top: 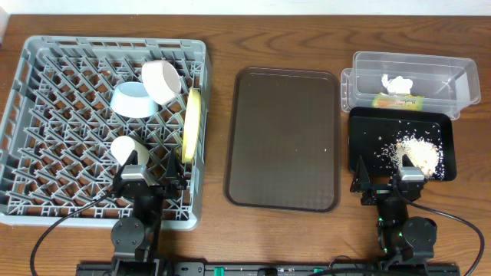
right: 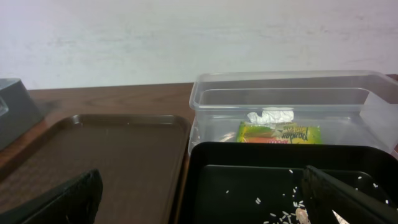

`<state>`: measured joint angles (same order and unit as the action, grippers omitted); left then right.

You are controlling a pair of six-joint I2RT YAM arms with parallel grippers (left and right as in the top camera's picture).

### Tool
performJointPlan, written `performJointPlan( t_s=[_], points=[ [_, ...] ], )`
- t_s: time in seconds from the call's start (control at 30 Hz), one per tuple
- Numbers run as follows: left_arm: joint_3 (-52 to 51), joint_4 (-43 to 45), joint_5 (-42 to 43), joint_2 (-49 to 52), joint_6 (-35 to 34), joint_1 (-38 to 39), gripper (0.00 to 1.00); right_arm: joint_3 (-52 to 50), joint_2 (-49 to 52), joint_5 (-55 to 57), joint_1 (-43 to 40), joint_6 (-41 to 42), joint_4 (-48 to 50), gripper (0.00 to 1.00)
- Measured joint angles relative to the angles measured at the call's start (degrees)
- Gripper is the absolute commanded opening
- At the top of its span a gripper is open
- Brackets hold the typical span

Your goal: Sort waste into correct bins and load items into the dishwasher

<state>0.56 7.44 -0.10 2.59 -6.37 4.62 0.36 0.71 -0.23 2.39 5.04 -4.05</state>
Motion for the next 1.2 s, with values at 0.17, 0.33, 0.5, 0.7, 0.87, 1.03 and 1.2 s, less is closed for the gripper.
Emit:
performJointPlan(
  t_s=[0.17, 0.33, 0.5, 0.7, 0.87, 1.03, 1.2],
  points=[
    [-0.11, -7.13, -0.2, -1.81, 0.63, 0.0, 0.9, 0.0, 0.0, 0.0, 0.0, 0.0, 0.02, 0.99],
    [0.33, -8.72, 0.2, -1.97, -0.31, 0.0, 0.9, 0.0, -0.02, 0.0, 0.0, 0.0, 0.02, 0.99],
    [0.33, -8.74, 0.2, -1.97, -0.96, 0.0, 0.9, 0.0, -0.02, 0.0, 0.0, 0.0, 0.02, 0.99],
    [0.35, -8.74, 0.2, -1.97, -1.11, 0.0, 0.9, 0.0, -0.02, 0.0, 0.0, 0.0, 0.02, 0.99],
    [0.35, -8.76, 0.2, -1.97, -1.11, 0.0, 0.9, 0.0, -0.02, 0.0, 0.0, 0.0, 0.02, 0.99],
    [0.35, -8.76, 0.2, -1.97, -1.14, 0.0, 0.9, 0.0, -0.02, 0.0, 0.0, 0.0, 0.02, 0.99],
    [0.37, -8.76, 0.2, -1.97, -1.14, 0.0, 0.9, 0.0, -0.02, 0.0, 0.0, 0.0, 0.02, 0.99]
  ],
)
